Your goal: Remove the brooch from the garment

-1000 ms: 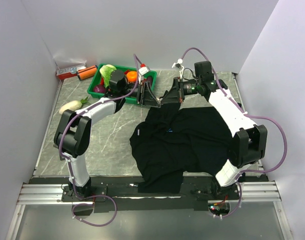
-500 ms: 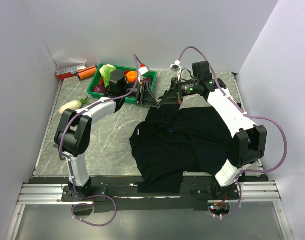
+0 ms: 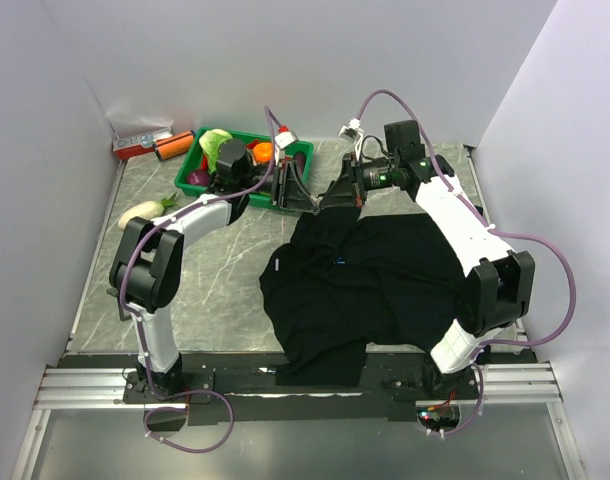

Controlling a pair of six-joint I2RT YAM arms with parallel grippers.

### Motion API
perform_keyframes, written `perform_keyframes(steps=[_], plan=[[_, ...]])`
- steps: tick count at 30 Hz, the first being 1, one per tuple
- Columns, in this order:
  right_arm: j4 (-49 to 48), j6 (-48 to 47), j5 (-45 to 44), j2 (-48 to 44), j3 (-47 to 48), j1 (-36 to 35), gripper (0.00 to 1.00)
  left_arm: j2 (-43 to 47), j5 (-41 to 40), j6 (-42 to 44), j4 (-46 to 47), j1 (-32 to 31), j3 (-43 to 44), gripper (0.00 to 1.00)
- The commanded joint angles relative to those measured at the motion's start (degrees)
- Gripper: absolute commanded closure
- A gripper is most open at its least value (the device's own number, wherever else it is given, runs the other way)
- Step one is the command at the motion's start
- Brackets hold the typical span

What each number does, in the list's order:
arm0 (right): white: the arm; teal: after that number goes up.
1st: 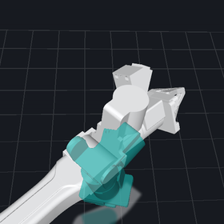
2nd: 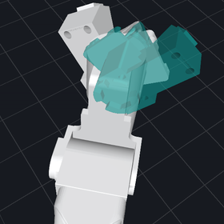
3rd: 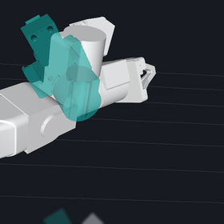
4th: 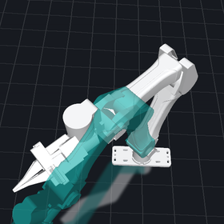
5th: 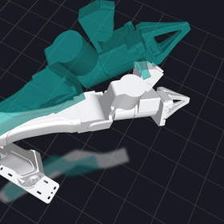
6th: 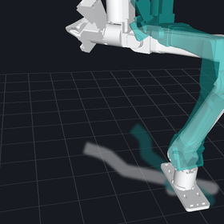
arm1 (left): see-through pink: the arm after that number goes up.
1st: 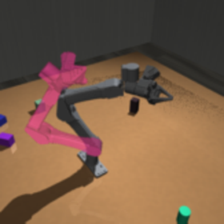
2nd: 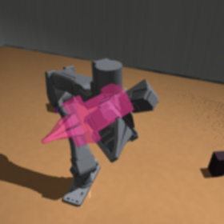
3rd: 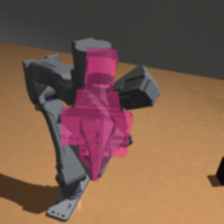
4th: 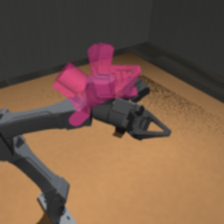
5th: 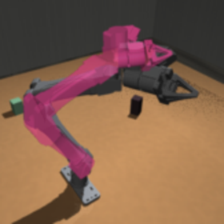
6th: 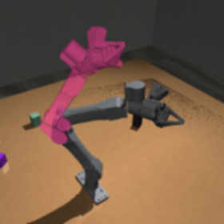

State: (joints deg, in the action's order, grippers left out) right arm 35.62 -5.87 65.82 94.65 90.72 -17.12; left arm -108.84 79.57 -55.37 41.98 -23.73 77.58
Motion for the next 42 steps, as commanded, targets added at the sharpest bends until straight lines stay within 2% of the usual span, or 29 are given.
perform_keyframes(steps=[1,3,7,9,17,29,39,42], plan=[[1.0,-0.1,5.1,-2.3,3.6,-0.9,1.0,-1.9,-2.1,-2.3,4.9,2.2,0.3,0.64],[0.9,0.2,5.0,-2.4,3.4,-0.9,1.0,-1.6,-1.3,-3.1,8.1,2.0,0.2,0.58],[0.4,0.9,4.8,-2.1,3.3,-0.7,1.0,-0.9,0.1,1.4,2.2,1.9,1.6,0.49],[0.2,1.2,4.9,-1.8,3.2,-0.6,1.0,-0.2,0.5,2.4,2.2,1.9,1.3,0.46],[-0.5,2.1,5.3,-1.5,3.1,-0.5,1.0,0.5,0.8,3.6,1.2,1.8,0.2,0.49],[-0.3,1.5,5.3,-1.8,3.1,-0.6,1.0,-1.7,-0.4,6.9,-4.0,1.0,3.1,0.6],[-0.3,0.9,5.3,-1.5,3.5,-0.9,1.0,-3.0,-0.3,5.7,-3.3,0.4,3.8,0.83],[0.8,-0.3,5.2,-1.3,4.2,-1.2,1.0,-3.2,-0.7,7.6,-5.9,0.3,4.5,0.87]])
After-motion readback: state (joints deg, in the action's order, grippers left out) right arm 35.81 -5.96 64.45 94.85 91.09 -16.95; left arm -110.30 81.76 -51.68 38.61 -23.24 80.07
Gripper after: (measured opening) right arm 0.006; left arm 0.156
